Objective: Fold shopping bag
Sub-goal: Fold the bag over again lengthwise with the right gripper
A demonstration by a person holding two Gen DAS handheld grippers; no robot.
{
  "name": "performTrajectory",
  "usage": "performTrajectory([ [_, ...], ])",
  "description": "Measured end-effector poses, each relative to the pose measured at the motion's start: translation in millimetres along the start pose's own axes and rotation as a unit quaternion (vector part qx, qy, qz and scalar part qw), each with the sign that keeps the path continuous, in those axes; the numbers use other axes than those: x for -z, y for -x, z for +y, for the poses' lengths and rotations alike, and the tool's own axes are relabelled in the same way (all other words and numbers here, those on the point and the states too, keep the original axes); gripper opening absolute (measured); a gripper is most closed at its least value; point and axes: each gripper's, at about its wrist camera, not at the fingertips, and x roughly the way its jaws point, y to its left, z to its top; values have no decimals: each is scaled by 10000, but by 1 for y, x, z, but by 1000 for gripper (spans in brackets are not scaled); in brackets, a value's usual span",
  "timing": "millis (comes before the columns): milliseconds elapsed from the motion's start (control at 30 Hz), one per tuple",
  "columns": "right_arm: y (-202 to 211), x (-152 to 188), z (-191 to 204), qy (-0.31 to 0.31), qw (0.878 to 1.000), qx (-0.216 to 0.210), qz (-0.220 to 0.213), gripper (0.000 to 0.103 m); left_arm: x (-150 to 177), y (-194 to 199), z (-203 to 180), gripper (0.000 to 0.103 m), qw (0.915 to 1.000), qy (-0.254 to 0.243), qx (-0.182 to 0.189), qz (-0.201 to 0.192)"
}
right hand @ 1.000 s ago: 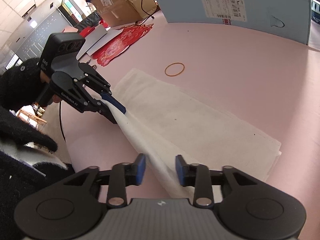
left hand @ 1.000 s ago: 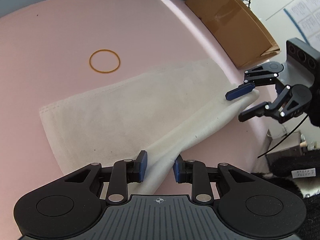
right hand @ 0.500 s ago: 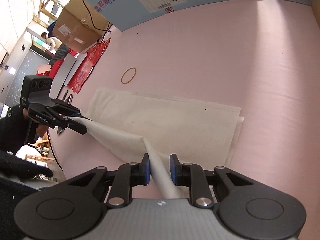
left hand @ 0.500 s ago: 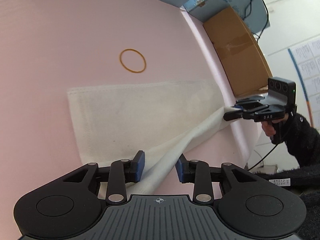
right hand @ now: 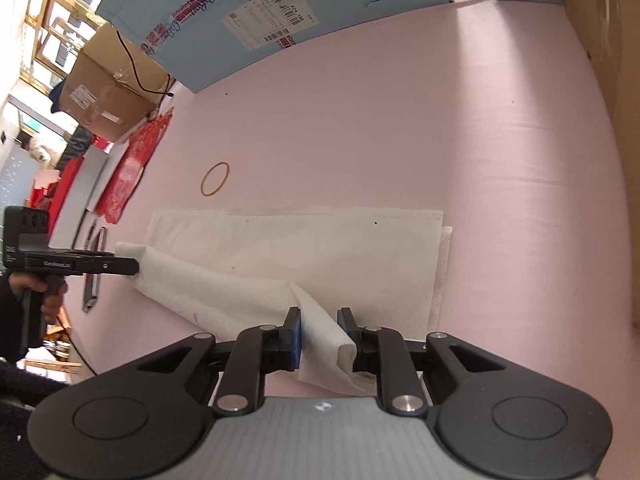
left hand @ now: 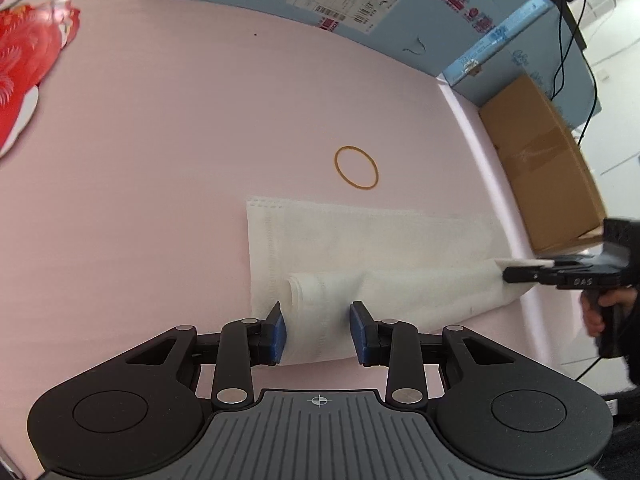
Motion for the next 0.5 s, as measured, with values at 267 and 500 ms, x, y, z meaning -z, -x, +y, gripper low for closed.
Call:
performTrajectory([
  [267,-14,11,54,1368,9808,1369,-259,24,20,-10,-37,65,9820,-1257,-1411,40],
  [500,-16,17,60,1638,9740,1527,-334,24,20,32,-63,74,9386,-1757,-2684,-1269],
])
